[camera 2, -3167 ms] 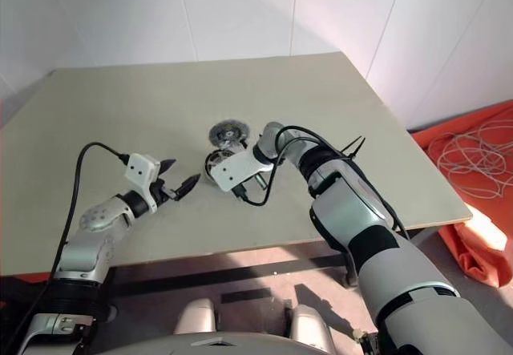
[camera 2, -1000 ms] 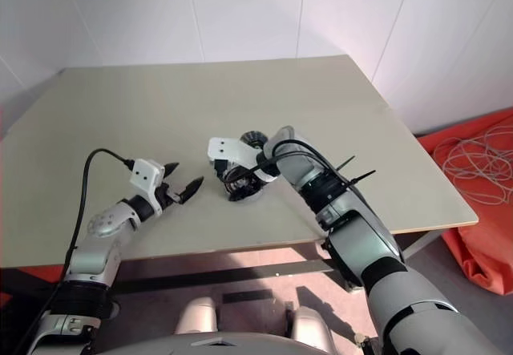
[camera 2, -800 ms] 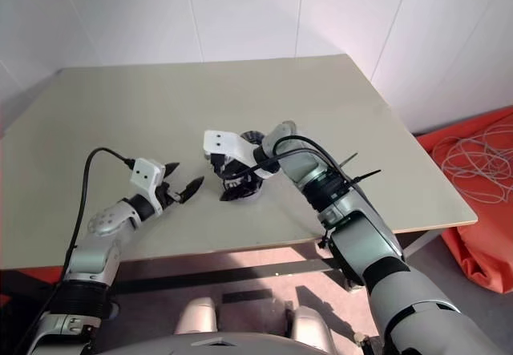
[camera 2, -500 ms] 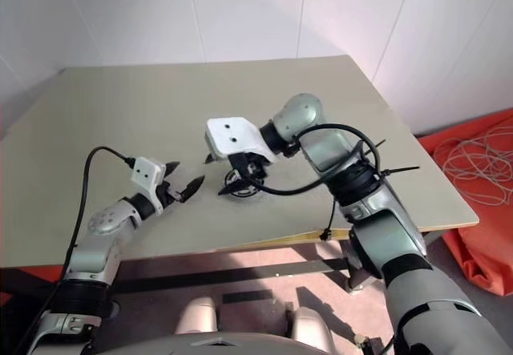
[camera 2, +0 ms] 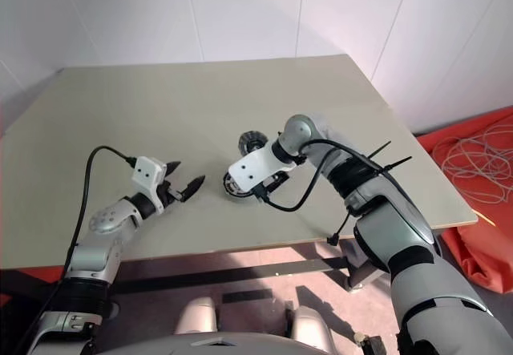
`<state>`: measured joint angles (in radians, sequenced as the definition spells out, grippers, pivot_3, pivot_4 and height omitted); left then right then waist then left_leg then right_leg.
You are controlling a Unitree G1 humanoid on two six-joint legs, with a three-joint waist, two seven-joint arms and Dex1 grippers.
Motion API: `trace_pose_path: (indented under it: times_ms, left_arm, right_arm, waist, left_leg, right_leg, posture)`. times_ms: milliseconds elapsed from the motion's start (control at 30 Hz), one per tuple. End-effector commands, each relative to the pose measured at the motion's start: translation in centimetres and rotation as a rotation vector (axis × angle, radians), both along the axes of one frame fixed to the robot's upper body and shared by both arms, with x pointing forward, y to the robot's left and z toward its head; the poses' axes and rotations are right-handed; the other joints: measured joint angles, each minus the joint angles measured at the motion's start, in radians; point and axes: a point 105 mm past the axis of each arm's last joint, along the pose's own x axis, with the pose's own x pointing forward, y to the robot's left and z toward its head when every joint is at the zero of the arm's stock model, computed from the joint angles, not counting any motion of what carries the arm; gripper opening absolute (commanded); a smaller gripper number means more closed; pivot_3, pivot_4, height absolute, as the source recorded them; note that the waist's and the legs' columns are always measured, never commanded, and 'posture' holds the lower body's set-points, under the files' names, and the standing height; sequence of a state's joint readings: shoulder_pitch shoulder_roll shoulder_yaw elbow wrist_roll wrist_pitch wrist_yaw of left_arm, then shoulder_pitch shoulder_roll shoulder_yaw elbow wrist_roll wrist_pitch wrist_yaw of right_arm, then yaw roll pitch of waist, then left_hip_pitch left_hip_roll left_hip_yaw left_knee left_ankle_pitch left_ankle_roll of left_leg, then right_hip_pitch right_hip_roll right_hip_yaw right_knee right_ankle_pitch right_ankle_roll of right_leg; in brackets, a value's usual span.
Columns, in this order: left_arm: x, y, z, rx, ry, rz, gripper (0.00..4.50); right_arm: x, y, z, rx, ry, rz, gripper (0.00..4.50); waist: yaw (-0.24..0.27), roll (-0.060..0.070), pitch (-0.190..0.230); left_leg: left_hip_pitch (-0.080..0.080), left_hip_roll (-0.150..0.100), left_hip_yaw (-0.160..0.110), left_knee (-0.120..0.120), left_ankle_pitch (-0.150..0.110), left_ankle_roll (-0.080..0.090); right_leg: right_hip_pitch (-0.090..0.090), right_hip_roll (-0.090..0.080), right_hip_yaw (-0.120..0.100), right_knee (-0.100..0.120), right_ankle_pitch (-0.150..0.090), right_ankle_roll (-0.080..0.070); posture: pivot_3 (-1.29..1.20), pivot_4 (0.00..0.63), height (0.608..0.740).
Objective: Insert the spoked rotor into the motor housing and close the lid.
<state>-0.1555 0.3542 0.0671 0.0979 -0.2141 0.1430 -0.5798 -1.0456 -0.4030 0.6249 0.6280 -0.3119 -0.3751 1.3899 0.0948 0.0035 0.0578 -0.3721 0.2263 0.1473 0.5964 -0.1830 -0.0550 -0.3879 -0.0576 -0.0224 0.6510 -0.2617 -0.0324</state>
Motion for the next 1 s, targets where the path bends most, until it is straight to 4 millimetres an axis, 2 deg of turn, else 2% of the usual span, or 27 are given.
trace_pose_path:
  times_ms: [33,233,467,867,1000]
  left_arm:
    - [0.3,-0.4,1.4,0.005,-0.058,-0.012,4.50]
    - [0.3,-0.5,1.7,0.004,-0.062,-0.009,4.50]
    - [0.5,-0.4,1.6,0.004,-0.063,-0.008,4.50]
    - [0.4,-0.1,1.2,0.005,-0.064,0.004,4.50]
    - [0.4,-0.1,1.3,0.006,-0.067,0.007,4.50]
  right_arm:
    - [0.4,-0.1,1.1,-0.030,-0.050,0.038,3.39]
    - [-0.3,-1.3,0.6,-0.121,-0.052,0.108,3.39]
    - [0.0,-1.3,0.3,-0.135,-0.057,0.107,3.39]
    - [0.4,-1.6,-2.3,-0.176,-0.028,0.087,3.39]
    - [0.4,-1.4,-2.3,-0.169,-0.031,0.093,2.52]
  waist:
    - [0.000,0.000,0.000]
    - [-0.001,0.000,0.000]
    - [-0.001,0.000,0.000]
    - [-0.004,0.000,0.000]
    - [-0.005,0.000,0.000]
  left_leg:
    - [0.000,0.000,0.000,0.000,0.000,0.000]
    - [0.000,0.000,0.000,0.000,0.000,0.000]
    - [0.000,0.000,0.000,0.000,0.000,0.000]
    - [0.001,0.001,0.000,0.000,0.000,0.000]
    - [0.003,0.001,0.000,0.000,0.000,0.000]
  right_leg:
    - [0.000,0.000,0.000,0.000,0.000,0.000]
    - [0.000,0.000,0.000,0.000,0.000,0.000]
    - [0.000,0.000,0.000,0.000,0.000,0.000]
    - [0.000,0.000,0.000,0.000,0.000,0.000]
    - [0.001,0.000,0.000,0.002,0.000,0.000]
  posture:
    - [0.00,0.000,0.740]
    - [0.00,0.000,0.740]
    - [0.00,0.000,0.740]
    - [0.00,0.000,0.740]
    - [0.00,0.000,0.740]
